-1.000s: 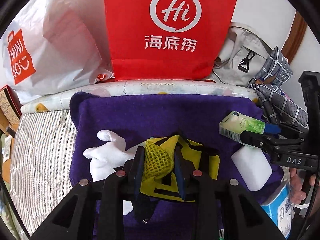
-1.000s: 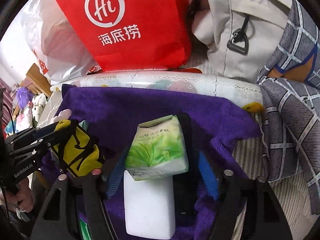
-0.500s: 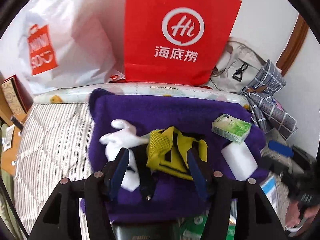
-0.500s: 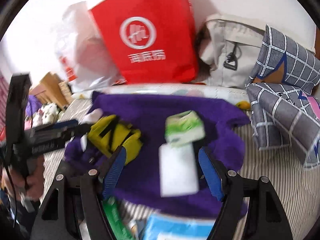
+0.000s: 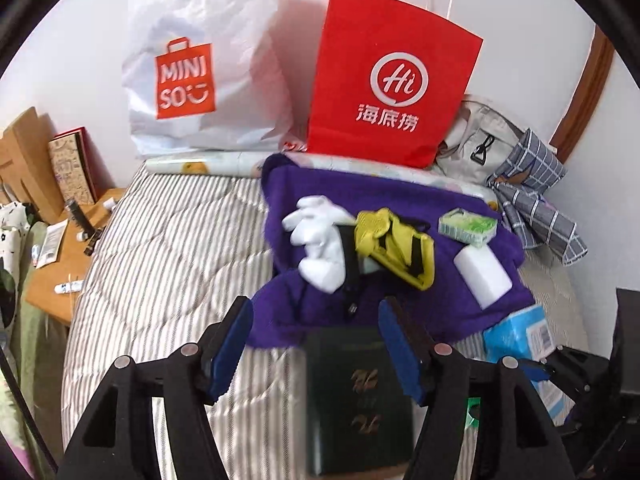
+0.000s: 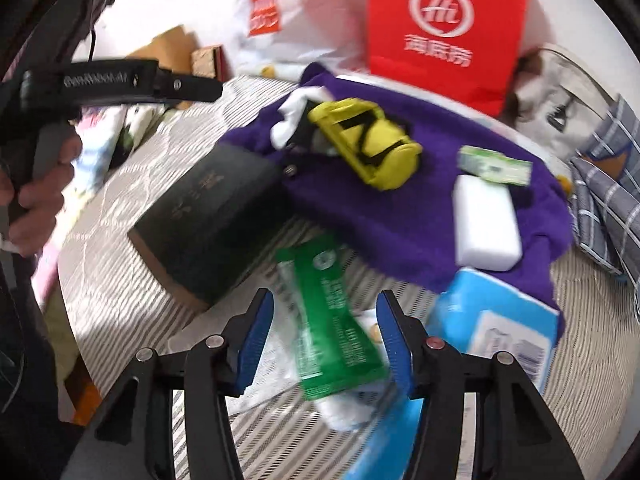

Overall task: Organize soft objects
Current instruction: 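Reach down and grasp the green toothpaste tube with the right gripper, then grasp the white mesh bag with the left gripper while the right gripper holds the green tube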

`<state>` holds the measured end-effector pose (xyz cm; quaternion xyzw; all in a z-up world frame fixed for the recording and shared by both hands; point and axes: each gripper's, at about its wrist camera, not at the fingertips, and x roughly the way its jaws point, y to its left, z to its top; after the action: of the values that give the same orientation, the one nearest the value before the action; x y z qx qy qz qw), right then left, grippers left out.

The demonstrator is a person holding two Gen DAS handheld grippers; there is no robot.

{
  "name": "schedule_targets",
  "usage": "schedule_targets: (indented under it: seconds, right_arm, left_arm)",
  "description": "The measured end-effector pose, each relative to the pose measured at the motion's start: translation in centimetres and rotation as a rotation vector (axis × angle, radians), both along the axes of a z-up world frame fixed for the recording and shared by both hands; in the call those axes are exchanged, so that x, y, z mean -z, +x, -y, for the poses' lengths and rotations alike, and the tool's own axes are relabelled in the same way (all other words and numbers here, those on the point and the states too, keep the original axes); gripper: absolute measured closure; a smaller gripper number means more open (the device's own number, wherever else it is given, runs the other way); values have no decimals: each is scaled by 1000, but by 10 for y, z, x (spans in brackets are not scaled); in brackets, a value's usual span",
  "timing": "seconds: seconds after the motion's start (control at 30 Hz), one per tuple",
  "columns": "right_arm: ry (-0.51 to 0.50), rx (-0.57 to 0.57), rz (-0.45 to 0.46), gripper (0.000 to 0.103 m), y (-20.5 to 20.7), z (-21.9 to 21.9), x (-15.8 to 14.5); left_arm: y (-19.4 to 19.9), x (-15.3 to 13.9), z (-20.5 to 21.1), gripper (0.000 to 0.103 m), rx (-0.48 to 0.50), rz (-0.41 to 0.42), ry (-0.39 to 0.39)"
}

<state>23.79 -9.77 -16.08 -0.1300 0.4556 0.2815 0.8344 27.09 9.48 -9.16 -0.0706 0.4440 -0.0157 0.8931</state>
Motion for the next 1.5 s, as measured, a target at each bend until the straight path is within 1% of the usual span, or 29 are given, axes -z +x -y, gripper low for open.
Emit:
schedule_targets:
  seconds: [0.2,0.3,0.43,0.5,0.53,0.6,0.63,0.7,0.83,0.93,1.03,1.13,1.17,1.27,1.43,1.5]
  right_arm:
    - [-115,-29,-17,50,4,-18,23]
    - [-172,-54,-39,52,14,-27,32]
    - [-251,-67,-42,52,23,-36,42]
    - [-250,-69,-50,54,27,-37,44]
    - [-246,-71,-57,63,29,-37,45]
    - [-217,-80,-99,72,34,-37,46]
    - [-201,-78,-103,79,35,-36,44]
    - [-144,-68,-109,79,35,-31,36]
    - [-86,-15,-76,79,26,-20,20]
    - [-29,21,-68,79,17,-12,9]
    - [18,67,-30,79,2,-1,-6]
    - [88,104,-5,79,-20,8,-17]
    - [102,114,8,79,-33,11,-20]
    - [126,144,44,79,-50,21,-26]
    - [164,175,54,79,-76,39,-25]
    - [183,169,58,79,-88,44,-24]
  left_arm:
    - [-22,3,-20,40,-21,6,-7]
    - [-27,7,-28,40,-27,2,-12]
    - [-32,11,-34,40,-29,3,-18]
    - [-32,12,-37,40,-34,2,-29]
    - [-32,13,-38,40,-36,0,-35]
    - [-33,15,-39,40,-36,-4,-42]
    - [-34,16,-40,40,-38,-7,-43]
    - [-37,16,-42,40,-40,-8,-43]
    - [-44,16,-45,40,-54,-12,-40]
    - [-52,16,-47,40,-69,-15,-56]
    - [-65,16,-44,40,-68,-15,-73]
    - [-75,19,-36,40,-59,-29,-53]
    - [-79,21,-33,40,-55,-37,-45]
    - [-90,26,-24,40,-47,-56,-36]
    - [-104,43,-7,40,-22,-92,-32]
    - [-109,52,0,40,-15,-104,-35]
